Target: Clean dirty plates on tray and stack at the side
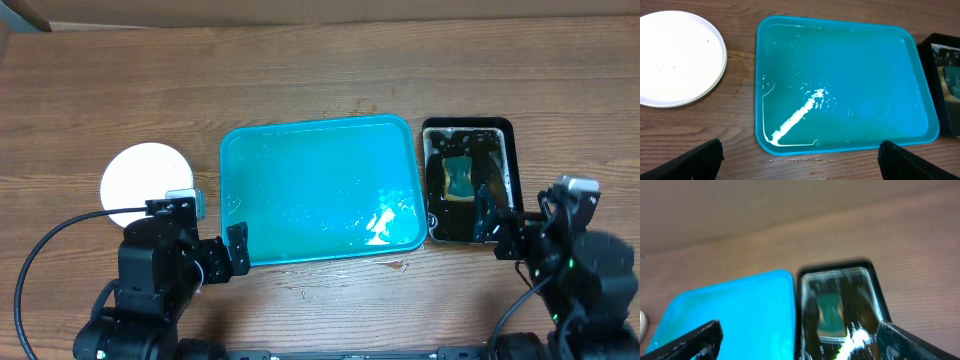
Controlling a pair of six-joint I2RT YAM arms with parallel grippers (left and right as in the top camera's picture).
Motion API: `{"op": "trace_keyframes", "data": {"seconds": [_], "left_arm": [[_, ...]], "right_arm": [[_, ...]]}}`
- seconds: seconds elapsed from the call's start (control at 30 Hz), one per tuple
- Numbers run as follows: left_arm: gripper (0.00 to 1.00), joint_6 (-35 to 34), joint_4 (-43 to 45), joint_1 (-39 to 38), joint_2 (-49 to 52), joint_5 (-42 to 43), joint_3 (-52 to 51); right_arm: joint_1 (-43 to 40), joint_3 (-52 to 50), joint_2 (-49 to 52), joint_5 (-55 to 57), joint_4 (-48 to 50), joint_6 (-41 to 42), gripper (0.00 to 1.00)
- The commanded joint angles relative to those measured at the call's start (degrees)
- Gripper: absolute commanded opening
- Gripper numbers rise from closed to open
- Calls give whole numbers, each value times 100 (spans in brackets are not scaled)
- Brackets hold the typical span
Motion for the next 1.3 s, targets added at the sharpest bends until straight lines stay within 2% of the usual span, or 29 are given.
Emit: {"op": "trace_keyframes", "data": {"seconds": [0.0, 0.27, 0.47, 0.6, 0.7, 0.73, 0.97, 1.27], "left_arm": [[100, -57, 7, -37, 9, -55, -42], [100, -57, 7, -37, 9, -55, -42], [100, -57, 7, -37, 9, -55, -42], [100, -57, 7, -37, 9, -55, -42], [100, -57, 7, -37, 9, -55, -42], [100, -57, 7, -37, 9, -55, -42], [100, -57, 7, -37, 9, -55, -42], [100, -57, 7, -37, 9, -55, -42]], "right_arm": [[157, -793, -688, 52, 627, -92, 100], [358, -2319, -2039, 52, 2068, -90, 100], [378, -3340, -2780, 57, 3663, -94, 100], [378, -3965, -2863, 57, 4767, -94, 100], [367, -4293, -2865, 98, 5241, -96, 100], [365, -4374, -2863, 181, 5289, -98, 100], [356, -4356, -2865, 247, 3821, -243, 100], [350, -4356, -2863, 142, 3757, -284, 100]]}}
